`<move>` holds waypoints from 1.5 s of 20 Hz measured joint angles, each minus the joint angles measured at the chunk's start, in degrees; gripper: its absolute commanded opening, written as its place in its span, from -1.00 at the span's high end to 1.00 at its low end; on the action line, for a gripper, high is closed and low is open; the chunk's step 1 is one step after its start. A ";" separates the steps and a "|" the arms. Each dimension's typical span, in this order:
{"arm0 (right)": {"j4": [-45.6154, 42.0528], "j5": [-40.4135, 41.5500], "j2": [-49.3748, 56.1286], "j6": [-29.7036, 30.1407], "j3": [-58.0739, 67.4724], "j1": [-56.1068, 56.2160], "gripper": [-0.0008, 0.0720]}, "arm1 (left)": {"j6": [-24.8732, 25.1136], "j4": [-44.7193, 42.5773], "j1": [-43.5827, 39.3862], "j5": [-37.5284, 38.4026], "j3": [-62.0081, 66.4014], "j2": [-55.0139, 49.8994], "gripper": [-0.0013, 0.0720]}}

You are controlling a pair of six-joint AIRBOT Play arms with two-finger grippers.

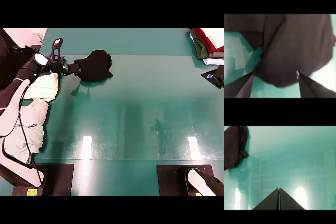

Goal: Fold the shirts.

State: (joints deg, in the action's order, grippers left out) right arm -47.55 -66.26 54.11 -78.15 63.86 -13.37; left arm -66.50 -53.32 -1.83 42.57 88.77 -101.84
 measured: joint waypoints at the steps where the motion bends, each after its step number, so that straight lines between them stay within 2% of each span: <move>1: 0.00 -0.37 0.00 0.00 0.00 0.00 0.93 | 0.52 0.33 0.20 0.07 0.72 -1.27 -0.72; 3: -0.02 -0.85 0.00 0.00 -0.02 0.00 0.93 | 1.36 1.53 0.44 -0.33 1.79 -2.93 -0.68; 5: 0.00 -1.03 0.00 -0.02 -0.02 0.00 0.93 | 1.84 3.39 0.42 -0.94 2.45 -3.72 0.73; 6: 0.00 -1.05 0.00 -0.02 -0.02 0.00 0.93 | 2.01 4.79 0.39 -0.94 2.84 -3.89 0.90; 9: 0.57 -1.16 0.02 -0.02 0.13 -0.02 0.93 | 5.25 9.22 0.48 3.13 5.86 -4.15 0.91; 13: 2.78 -0.37 0.02 -0.04 4.74 -0.31 0.93 | 9.84 13.07 -1.36 14.67 17.68 -2.08 0.91; 16: 3.65 1.31 0.02 0.09 12.09 -0.35 0.93 | 12.26 16.22 -5.07 21.22 26.51 4.00 0.91; 19: 3.87 3.17 0.00 0.22 19.82 -0.35 0.93 | 15.13 19.80 -10.40 25.86 29.97 12.15 0.91; 23: 3.93 3.96 -0.02 0.26 27.12 -0.35 0.93 | 16.61 20.11 -18.16 30.40 26.71 20.79 0.90; 28: 3.98 1.25 -0.02 0.28 30.69 -0.35 0.93 | 14.32 8.94 -23.91 30.77 15.74 23.54 0.90; 29: 3.98 0.31 -0.02 0.31 30.93 -0.35 0.93 | 13.00 7.21 -24.09 29.59 12.83 23.21 0.67; 30: 3.96 -0.44 0.00 0.28 31.12 -0.35 0.93 | 11.69 5.53 -24.17 28.39 10.29 22.60 -0.37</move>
State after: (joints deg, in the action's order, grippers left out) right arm -43.59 -66.70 54.11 -77.87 94.98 -13.72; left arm -54.81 -47.79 -26.00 70.96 99.07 -79.24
